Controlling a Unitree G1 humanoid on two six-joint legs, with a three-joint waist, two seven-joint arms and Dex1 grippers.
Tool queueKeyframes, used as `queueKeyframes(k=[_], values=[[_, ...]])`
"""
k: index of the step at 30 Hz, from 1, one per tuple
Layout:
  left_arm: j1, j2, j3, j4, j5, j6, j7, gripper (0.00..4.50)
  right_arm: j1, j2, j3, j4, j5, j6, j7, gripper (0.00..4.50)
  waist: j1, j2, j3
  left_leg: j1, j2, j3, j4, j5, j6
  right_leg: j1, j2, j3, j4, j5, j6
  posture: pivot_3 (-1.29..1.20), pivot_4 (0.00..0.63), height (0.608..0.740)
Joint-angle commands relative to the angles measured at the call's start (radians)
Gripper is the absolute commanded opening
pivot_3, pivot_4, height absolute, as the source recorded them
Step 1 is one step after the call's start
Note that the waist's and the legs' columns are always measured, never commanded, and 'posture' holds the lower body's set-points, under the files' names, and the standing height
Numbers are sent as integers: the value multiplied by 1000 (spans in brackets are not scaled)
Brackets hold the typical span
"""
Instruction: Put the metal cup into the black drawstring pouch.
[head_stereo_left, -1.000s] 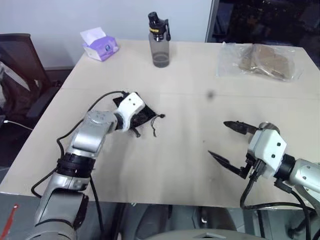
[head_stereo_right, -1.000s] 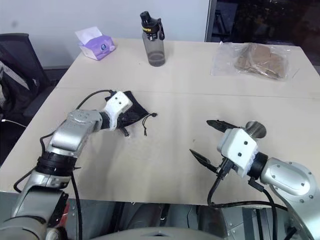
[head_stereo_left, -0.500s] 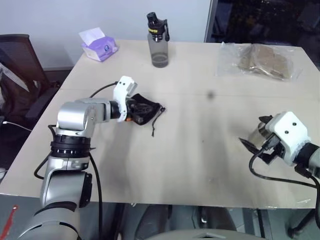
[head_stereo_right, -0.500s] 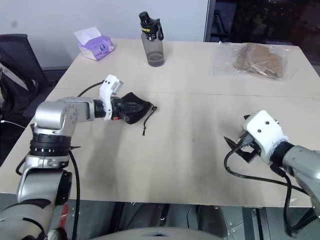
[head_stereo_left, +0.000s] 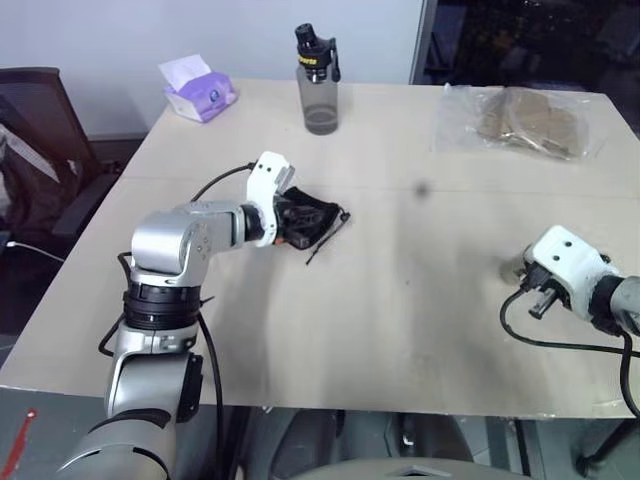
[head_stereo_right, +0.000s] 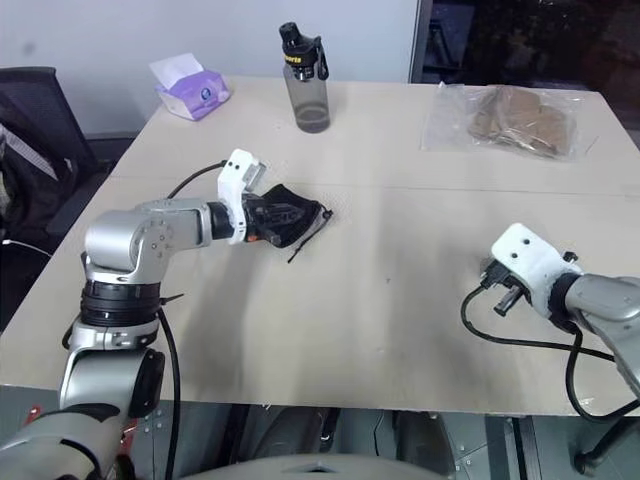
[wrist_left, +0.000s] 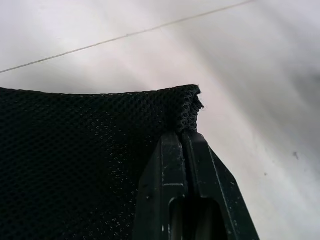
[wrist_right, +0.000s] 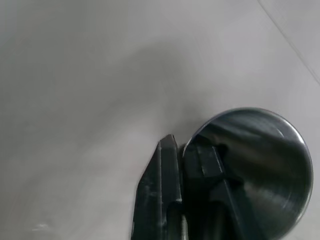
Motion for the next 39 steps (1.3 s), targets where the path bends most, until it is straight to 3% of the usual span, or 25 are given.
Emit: queueKeyframes(k=[1, 4, 7, 11, 15, 27, 39], values=[[-42, -22, 44, -27, -51, 37, 20, 0, 16, 54, -61, -18, 16, -84, 31, 66, 2, -1, 0, 0, 0, 0, 0, 0, 0, 0, 0, 0, 0, 0, 0, 0, 150, 740], [-82, -48, 24, 5, -57, 56, 36, 0, -39, 248, -171, -78, 236, -84, 44, 66, 1, -1, 1, -2, 0, -2, 2, 0, 0, 0, 1, -1, -1, 0, 0, 0, 150, 740], [-117, -74, -13, 48, -44, 48, 47, 0, -96, 428, -150, -83, 347, -93, -14, 66, -4, -1, 1, -1, 0, -2, 3, 0, 0, 1, 1, -1, 0, 1, 2, 0, 150, 740], [-172, -120, -53, 144, -13, 12, 63, 0, -154, 651, 53, 11, 286, -221, -63, 66, -4, -1, 1, 0, 0, -2, 3, 0, 0, 1, 1, 0, 0, 1, 2, 0, 150, 740], [-211, -122, -90, 202, 4, -21, 41, 0, -198, 817, 131, 158, 250, -342, -72, 66, -18, 0, 2, 1, 0, -2, 2, 1, -1, -1, 2, 1, 2, 2, 1, 0, 150, 740], [-209, -136, -152, 226, 20, -55, 1, 0, -260, 984, 203, 455, 217, -536, 26, 66, -30, 0, 2, 2, -1, 0, 2, 1, -2, -3, 3, 6, 6, 2, 1, 0, 150, 740], [-153, -139, -138, 173, 19, -28, 7, 0, -297, 1048, 232, 716, 92, -680, 37, 66, -31, 1, 1, 3, -1, 1, 2, 1, -2, -4, 3, 7, 9, 2, 1, 0, 150, 740]])
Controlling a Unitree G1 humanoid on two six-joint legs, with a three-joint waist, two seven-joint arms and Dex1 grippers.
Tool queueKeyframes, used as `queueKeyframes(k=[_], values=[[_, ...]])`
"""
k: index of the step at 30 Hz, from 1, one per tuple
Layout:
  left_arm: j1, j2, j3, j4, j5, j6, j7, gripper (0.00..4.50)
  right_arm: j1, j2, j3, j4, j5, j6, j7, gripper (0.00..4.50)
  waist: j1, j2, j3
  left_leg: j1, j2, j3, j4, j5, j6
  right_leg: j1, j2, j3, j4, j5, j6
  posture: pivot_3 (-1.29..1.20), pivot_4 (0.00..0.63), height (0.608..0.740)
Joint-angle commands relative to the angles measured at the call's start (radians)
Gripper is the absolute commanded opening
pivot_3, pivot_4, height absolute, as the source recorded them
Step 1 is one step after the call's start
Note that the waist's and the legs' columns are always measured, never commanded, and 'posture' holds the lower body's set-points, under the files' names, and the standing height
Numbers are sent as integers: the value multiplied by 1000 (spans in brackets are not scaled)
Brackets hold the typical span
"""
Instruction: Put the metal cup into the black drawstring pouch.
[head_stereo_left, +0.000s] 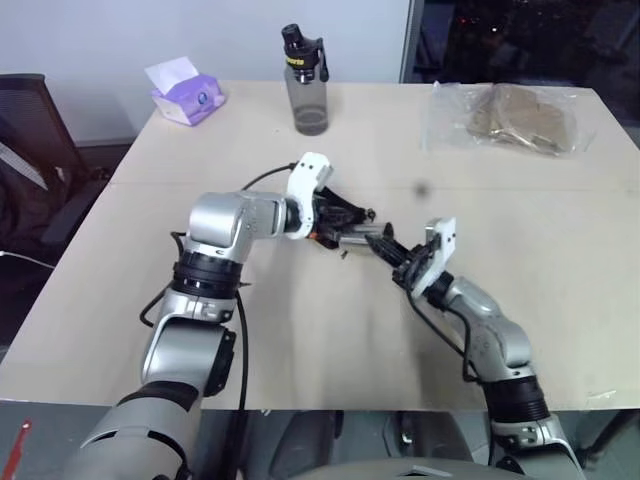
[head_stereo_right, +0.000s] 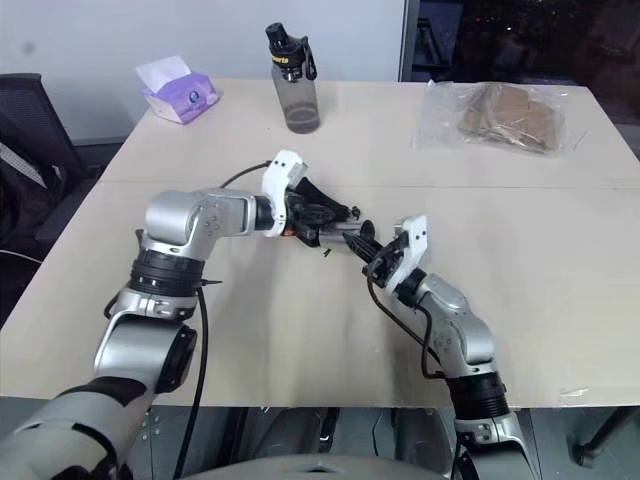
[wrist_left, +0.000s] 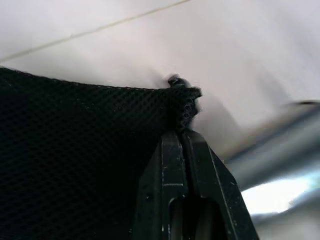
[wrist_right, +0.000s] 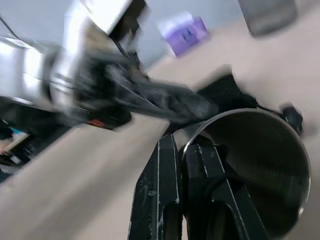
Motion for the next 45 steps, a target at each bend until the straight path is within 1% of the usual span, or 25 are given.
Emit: queueKeyframes(k=[1, 7, 10, 13, 20, 24, 25, 27, 29, 33, 35, 36, 42, 45], values=[[-3, 8, 2, -43, -18, 8, -15, 0, -29, 8, 10, 31, -52, -66, -11, 66, -2, 0, 0, 0, 0, 0, 0, 0, 0, 0, 0, 0, 0, 0, 0, 0, 150, 740], [0, 30, -1, -53, -16, 8, -27, 0, -55, 14, 29, 79, -128, -118, -38, 66, -12, 0, 0, 2, 0, 1, 0, 0, 1, 0, 0, 1, 3, 0, 0, 0, 150, 740], [-10, 48, 22, -48, -27, 29, -29, 0, -61, 11, 30, 90, -156, -118, -62, 66, -18, 1, 0, 2, 0, 1, 0, 0, 1, 0, 0, 1, 4, 0, 0, 0, 150, 740], [-18, 70, 34, -38, -25, 41, -27, 0, -51, -7, 44, 91, -187, -128, -55, 66, -20, 1, -1, 3, 0, 1, 0, -1, 1, 0, 0, 1, 4, 0, 0, 0, 150, 740], [-30, 124, 17, 28, 13, 49, -11, 0, -9, -37, 44, 40, -187, -109, -53, 66, -18, 1, -1, 3, 0, 0, 0, -1, 1, 0, 0, 1, 4, 0, 0, 0, 150, 740], [-56, 127, 32, 42, -14, 108, -28, 0, 3, -44, 57, 30, -198, -105, -56, 66, -17, 1, -1, 2, 0, 0, 0, -1, 1, 0, 0, 1, 3, 0, 0, 0, 150, 740], [-62, 124, 38, 45, -20, 130, -26, 0, 5, -31, 49, 24, -174, -99, -54, 66, -18, 0, -1, 2, 0, 0, 0, -1, 1, 0, 0, 1, 3, 0, 0, 0, 150, 740], [-75, 118, 49, 49, -29, 166, -21, 0, 9, 19, 0, -13, -68, -58, -58, 66, -18, 1, -1, 2, 0, 0, 0, -1, 1, 0, 0, 1, 4, 0, 0, 0, 150, 740], [-82, 114, 59, 50, -41, 190, -21, 0, 12, 48, -30, -45, -1, -28, -58, 66, -20, 1, 0, 2, 0, 0, 0, -1, 1, 0, 0, 1, 4, 0, 0, 0, 150, 740], [-115, 96, 117, 87, -57, 243, 9, 0, 26, 117, -86, -125, 181, 56, -52, 66, -21, 1, 0, 2, 0, 0, 0, -1, 1, 0, 0, 1, 3, 0, 0, 0, 150, 740], [-132, 83, 153, 119, -63, 268, 25, 0, 31, 145, -100, -142, 246, 90, -48, 66, -22, 1, 0, 2, 0, 0, -1, -1, 1, -1, 0, 1, 4, 0, 0, 0, 150, 740], [-142, 74, 174, 139, -65, 280, 38, 0, 31, 151, -100, -142, 262, 103, -51, 66, -22, 1, 0, 2, 0, -1, -1, -1, 1, -1, 0, 1, 3, 0, 0, 0, 150, 740], [-195, 9, 313, 228, -75, 354, 122, 0, 29, 156, -65, -77, 248, 95, -53, 66, -21, 1, 0, 2, 0, -1, -1, -1, 1, -1, 0, 1, 3, 0, 0, 0, 150, 740], [-185, -5, 329, 222, -76, 360, 144, 0, 22, 161, -62, -29, 232, 71, -51, 66, -23, 1, 0, 2, 0, 0, -1, -1, 1, -1, 0, 1, 4, 0, 0, 0, 150, 740]])
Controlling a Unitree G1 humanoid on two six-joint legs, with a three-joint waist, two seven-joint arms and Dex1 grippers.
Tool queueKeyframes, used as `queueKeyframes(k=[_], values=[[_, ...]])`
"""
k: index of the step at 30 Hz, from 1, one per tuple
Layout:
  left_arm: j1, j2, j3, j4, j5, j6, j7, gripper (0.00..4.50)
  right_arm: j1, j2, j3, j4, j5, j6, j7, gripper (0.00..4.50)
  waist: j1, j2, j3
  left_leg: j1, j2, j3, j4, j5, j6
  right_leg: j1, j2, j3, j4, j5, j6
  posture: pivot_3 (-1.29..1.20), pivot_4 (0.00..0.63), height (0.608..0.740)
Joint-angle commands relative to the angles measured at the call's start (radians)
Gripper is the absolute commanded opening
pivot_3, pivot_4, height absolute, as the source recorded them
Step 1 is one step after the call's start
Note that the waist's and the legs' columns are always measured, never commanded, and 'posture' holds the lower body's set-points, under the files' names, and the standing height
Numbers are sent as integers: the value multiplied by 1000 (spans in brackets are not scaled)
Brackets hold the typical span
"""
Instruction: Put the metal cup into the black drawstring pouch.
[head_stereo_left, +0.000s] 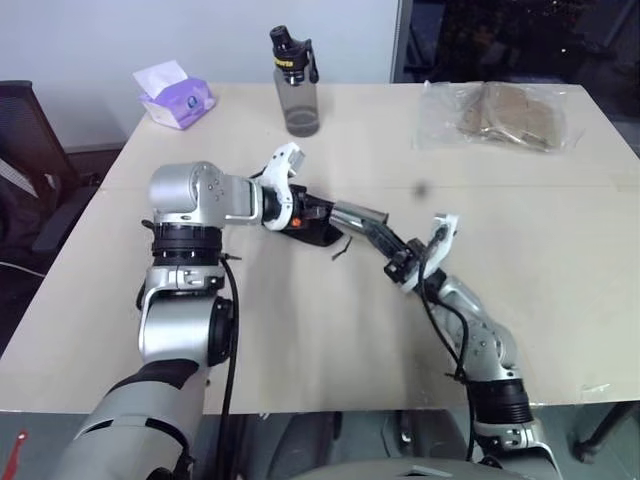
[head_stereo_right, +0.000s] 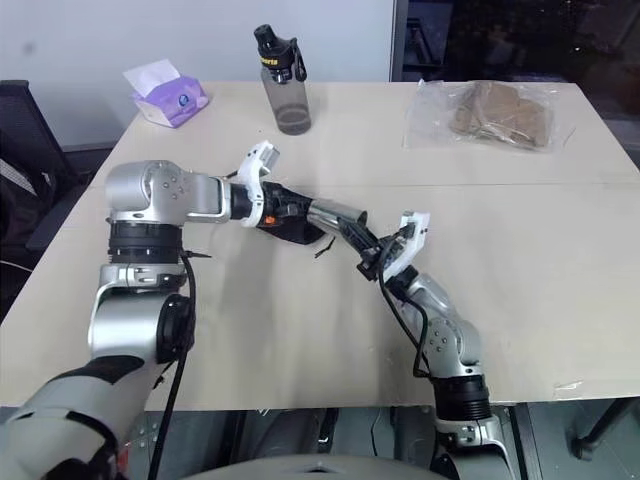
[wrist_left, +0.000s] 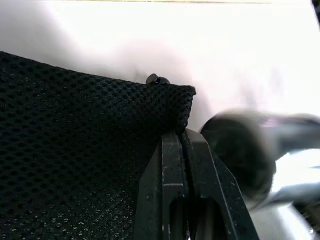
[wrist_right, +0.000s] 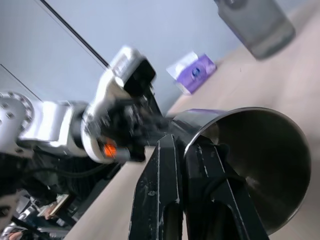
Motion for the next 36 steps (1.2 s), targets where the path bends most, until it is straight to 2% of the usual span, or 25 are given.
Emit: queueKeyframes(k=[1, 9, 12, 17, 24, 31, 36], values=[[-10, -6, 33, -23, -14, 17, 24, 0, -11, 54, 8, 37, -5, -43, 13, 66, 0, 0, 0, 0, 0, 0, 0, 0, 0, 0, 0, 0, 0, 0, 0, 0, 150, 740], [25, -12, 18, -71, -33, 21, 35, 0, -68, 66, 43, 210, -82, -128, 46, 66, -2, 0, 0, 0, 0, 0, 0, 0, -1, 0, 1, 1, 0, 0, 0, 0, 150, 740], [36, -7, 1, -98, -45, 25, 22, 0, -104, 46, 93, 250, -200, -203, 30, 66, -3, 0, 0, 1, 0, 1, 0, 0, -1, 0, 1, 1, 1, 0, 0, 0, 150, 740], [49, -3, -29, -162, -79, 35, 0, 0, -157, -46, 244, 272, -474, -329, 18, 66, -2, 0, 0, 1, 0, 1, 0, 1, -5, -1, 1, 2, 1, 0, 0, 0, 150, 740], [68, -7, -62, -296, -158, 91, -51, 0, -308, -102, 317, 421, -700, -487, -20, 66, -3, 0, 0, 1, 0, 1, 0, 2, -5, -1, 1, 2, 1, 0, 0, 0, 150, 740], [66, -18, -33, -340, -208, 107, -58, 0, -473, -100, 351, 617, -797, -602, 30, 66, -6, 0, 0, 1, 1, 2, 0, 2, -6, -1, 2, 3, 0, 0, 0, 0, 150, 740], [72, -17, -14, -283, -150, 40, -15, 0, -467, -152, 392, 543, -818, -584, 160, 66, -2, -1, 0, 0, 1, 3, 0, 2, -6, -1, 2, 4, 0, 0, 0, 0, 150, 740]])
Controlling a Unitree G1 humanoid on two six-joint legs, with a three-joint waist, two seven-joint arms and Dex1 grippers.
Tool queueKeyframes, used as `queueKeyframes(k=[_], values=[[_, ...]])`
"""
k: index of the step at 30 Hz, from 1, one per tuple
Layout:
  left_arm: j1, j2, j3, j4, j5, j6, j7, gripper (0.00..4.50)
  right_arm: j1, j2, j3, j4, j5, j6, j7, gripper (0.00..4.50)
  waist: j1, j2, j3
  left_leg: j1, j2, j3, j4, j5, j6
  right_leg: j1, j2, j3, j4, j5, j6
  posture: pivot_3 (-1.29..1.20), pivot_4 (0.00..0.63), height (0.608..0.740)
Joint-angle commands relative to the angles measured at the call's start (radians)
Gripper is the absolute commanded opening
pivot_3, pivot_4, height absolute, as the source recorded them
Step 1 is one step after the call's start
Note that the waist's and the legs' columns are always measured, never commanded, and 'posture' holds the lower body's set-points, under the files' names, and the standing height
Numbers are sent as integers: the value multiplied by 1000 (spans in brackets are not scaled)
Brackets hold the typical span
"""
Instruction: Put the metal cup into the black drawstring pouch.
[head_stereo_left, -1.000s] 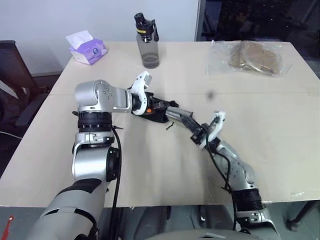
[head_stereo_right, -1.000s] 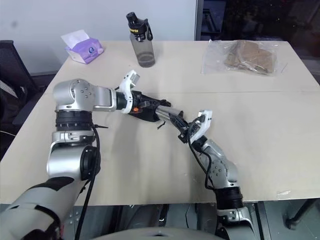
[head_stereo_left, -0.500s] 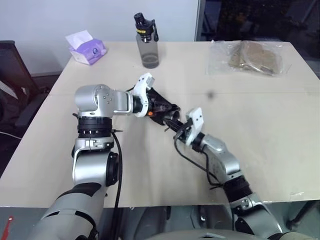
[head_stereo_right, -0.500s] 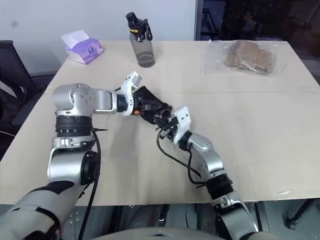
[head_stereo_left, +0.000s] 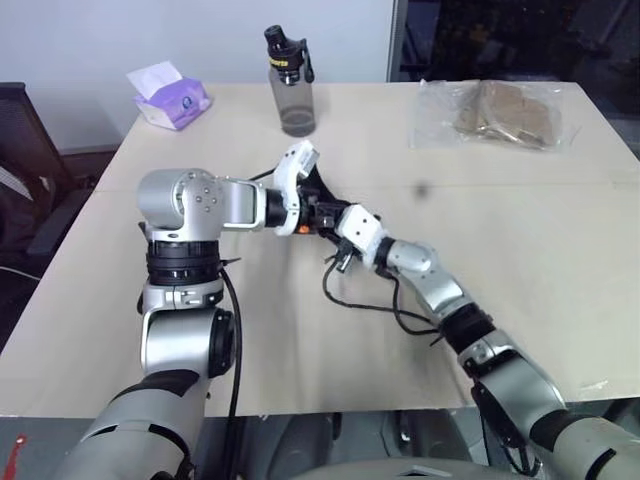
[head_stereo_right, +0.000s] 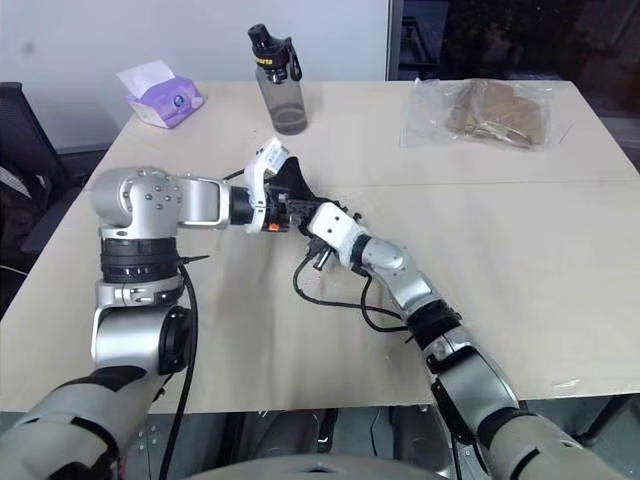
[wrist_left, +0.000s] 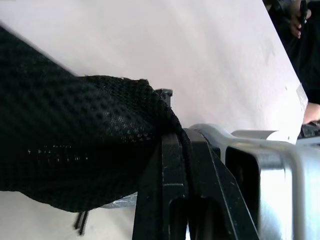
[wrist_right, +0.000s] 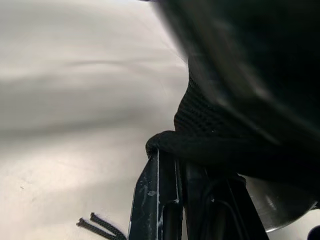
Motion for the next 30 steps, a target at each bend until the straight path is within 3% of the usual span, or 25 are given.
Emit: queueKeyframes(k=[1, 3, 4, 6, 10, 13, 18, 25, 30], values=[[-12, -14, 29, 20, 0, -59, 7, 0, 22, -25, 17, -122, 14, 41, 93, 359, 1, 0, 0, 0, 0, 0, 0, 0, 0, 0, 0, 0, 0, 0, 0, 0, 150, 740], [-5, 5, 29, 51, 20, -110, 9, 0, 81, -66, -35, -270, 26, 114, 62, 961, 1, 0, 0, 0, 0, 0, 0, 0, 0, 0, 0, 0, 0, 0, 0, 0, 150, 740], [-2, 14, 26, 59, 23, -127, 5, 0, 109, -82, -53, -338, 37, 160, 57, 1524, 2, 0, 0, 0, 0, -1, 0, 0, 0, 0, 0, 0, 0, 0, 0, 0, 150, 740], [2, 34, 19, 67, 27, -159, -6, 0, 182, -116, -81, -520, 101, 324, 92, 2213, 3, 0, 0, -1, 0, -1, 0, 0, 0, -1, 0, 0, 0, 0, 0, 0, 150, 740], [-2, 74, 17, 68, 18, -206, -35, 0, 282, -171, -148, -807, 252, 594, 120, 2213, 3, 0, 0, -2, 0, 0, 0, -1, 0, -2, 0, 0, 0, 0, 0, 0, 150, 740], [-5, 96, 12, 63, 10, -231, -59, 0, 310, -167, -199, -890, 322, 721, 77, 2213, 2, 0, 0, -1, 2, 0, 0, -2, 3, -2, 0, 0, 1, 0, 0, 0, 150, 740], [-20, 129, 28, 31, -8, -228, -75, 0, 229, -57, -216, -650, 252, 712, -101, 2213, 4, 0, 0, -1, 3, 1, 0, -3, 4, -1, 1, 0, 1, 0, 0, 0, 150, 740], [-34, 181, 49, -15, -32, -199, -79, 0, 54, 74, -218, -229, 205, 467, -170, 2213, -2, -1, 0, -1, 3, 4, -1, 0, 0, -4, 2, 4, 0, 0, 0, 0, 150, 740], [-26, 191, 56, -42, -47, -185, -64, 0, -47, 152, -252, -32, 227, 381, -167, 2213, 0, -1, 0, -1, 5, 5, -2, 0, 0, -5, 3, 6, 0, 0, -1, 0, 150, 740]])
